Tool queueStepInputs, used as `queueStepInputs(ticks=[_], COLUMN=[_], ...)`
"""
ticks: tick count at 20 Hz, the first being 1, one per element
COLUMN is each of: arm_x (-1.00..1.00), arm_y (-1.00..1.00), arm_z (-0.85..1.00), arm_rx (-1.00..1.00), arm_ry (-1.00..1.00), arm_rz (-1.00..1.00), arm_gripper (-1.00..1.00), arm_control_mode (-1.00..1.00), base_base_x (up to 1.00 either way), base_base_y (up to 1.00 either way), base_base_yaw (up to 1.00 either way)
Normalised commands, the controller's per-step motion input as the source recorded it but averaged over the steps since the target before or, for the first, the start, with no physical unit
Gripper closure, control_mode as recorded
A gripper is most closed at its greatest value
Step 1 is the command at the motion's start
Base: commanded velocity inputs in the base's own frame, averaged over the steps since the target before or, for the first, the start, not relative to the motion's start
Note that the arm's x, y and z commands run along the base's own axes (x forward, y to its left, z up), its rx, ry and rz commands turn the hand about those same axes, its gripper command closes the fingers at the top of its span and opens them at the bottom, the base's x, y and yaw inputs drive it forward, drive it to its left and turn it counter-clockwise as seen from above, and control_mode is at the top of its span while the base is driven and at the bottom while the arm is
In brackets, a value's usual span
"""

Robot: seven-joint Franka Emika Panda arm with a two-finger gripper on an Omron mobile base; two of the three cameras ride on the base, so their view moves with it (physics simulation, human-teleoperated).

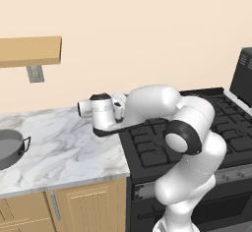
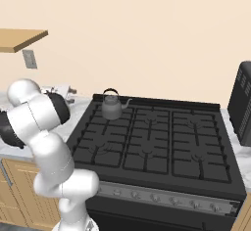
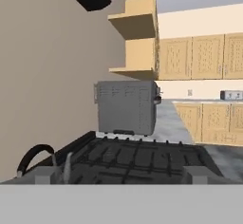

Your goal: Pick the kettle from the cabinet and place it on a stove burner. Then pick the pot from the counter and place it on another stove burner. Finally, turn both burners on.

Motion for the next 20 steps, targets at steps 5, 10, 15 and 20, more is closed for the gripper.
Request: queueStepInputs(ticks=[5, 10, 15, 20], arm_x=[-0.78, -0.71, -0.30, -0.14], arm_y=[-0.01, -0.11, 0.04, 0.23], arm_z=[0.07, 0.01, 0.01, 0.00], arm_rx=[0.15, 0.20, 0.25, 0.25], arm_ry=[-0.08, -0.02, 0.00, 0.00], arm_rz=[0.00, 0.00, 0.01, 0.04], arm_gripper=[-1.00, -1.00, -1.00, -1.00], arm_control_mode=[-1.00, -1.00, -1.00, -1.00], base_base_x=[0.00, 0.00, 0.00, 0.00], base_base_y=[0.00, 0.00, 0.00, 0.00], base_base_yaw=[0.00, 0.00, 0.00, 0.00])
